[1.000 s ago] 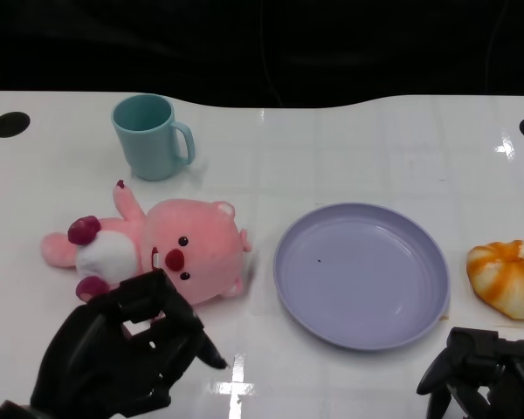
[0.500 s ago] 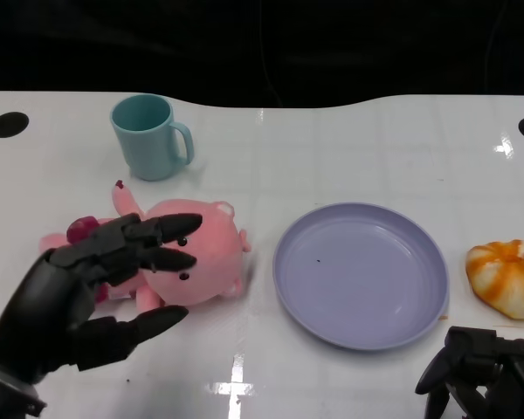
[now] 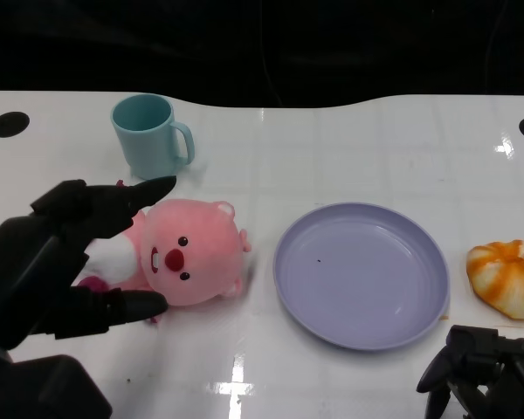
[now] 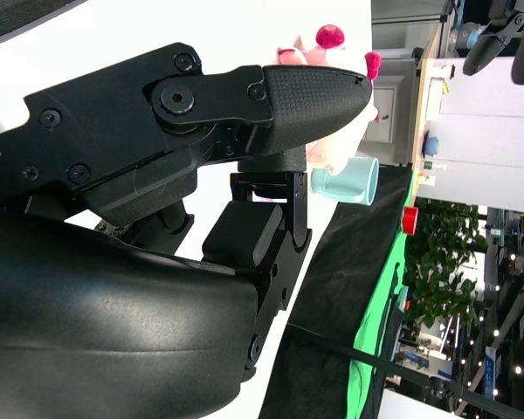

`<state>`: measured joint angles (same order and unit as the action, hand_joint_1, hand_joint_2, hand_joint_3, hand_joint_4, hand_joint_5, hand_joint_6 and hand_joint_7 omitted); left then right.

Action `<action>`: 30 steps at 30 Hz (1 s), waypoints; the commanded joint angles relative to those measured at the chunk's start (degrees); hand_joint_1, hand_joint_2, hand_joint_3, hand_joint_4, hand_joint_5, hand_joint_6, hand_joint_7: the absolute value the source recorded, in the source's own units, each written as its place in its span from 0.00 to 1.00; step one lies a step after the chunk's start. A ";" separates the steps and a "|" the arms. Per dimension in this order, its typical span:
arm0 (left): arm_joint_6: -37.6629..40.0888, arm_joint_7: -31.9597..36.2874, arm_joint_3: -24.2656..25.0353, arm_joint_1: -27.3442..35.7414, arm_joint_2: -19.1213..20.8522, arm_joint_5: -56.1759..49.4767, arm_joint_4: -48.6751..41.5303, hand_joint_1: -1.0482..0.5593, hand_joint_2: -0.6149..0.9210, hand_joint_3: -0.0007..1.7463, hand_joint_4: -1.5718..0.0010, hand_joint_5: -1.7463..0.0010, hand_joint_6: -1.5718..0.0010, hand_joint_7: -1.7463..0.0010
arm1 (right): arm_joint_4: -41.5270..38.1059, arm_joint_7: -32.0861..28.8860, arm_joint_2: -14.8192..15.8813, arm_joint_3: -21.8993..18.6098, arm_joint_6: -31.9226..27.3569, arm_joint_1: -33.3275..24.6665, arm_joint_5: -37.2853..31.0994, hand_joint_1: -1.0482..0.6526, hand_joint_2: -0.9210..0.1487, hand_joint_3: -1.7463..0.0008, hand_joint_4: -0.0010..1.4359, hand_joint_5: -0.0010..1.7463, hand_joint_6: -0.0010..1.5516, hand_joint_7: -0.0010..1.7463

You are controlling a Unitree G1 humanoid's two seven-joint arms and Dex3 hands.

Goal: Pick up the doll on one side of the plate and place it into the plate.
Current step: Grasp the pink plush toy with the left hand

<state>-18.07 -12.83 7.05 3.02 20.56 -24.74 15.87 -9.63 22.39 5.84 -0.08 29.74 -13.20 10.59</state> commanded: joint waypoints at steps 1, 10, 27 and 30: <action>1.80 2.20 -0.31 -1.35 2.62 -5.98 0.80 0.25 1.00 0.03 0.96 0.71 0.78 0.99 | -0.03 -0.88 0.54 -0.60 0.84 0.18 -1.12 0.05 0.00 0.77 0.70 0.79 0.64 0.60; 8.14 2.86 -5.21 -4.72 5.95 -21.55 0.24 0.23 0.99 0.01 0.97 0.77 0.80 1.00 | -0.40 -1.67 0.44 -0.74 1.50 0.48 -1.81 0.05 0.00 0.77 0.69 0.79 0.64 0.61; 21.98 -5.88 -19.12 -18.88 6.53 -33.51 -13.93 0.15 1.00 0.03 0.99 0.80 0.89 1.00 | -0.25 -1.90 0.73 -0.93 1.37 0.49 -1.59 0.05 0.00 0.77 0.69 0.80 0.63 0.61; 23.31 -6.89 -21.46 -21.51 6.36 -33.62 -18.61 0.15 1.00 0.03 0.99 0.81 0.89 1.00 | -0.40 -1.75 0.79 -0.91 1.51 0.49 -1.56 0.05 0.00 0.76 0.68 0.80 0.63 0.61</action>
<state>4.21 -18.69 -13.68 -17.03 26.03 -57.98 -0.82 -10.13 20.62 5.93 -0.23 30.88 -12.64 8.58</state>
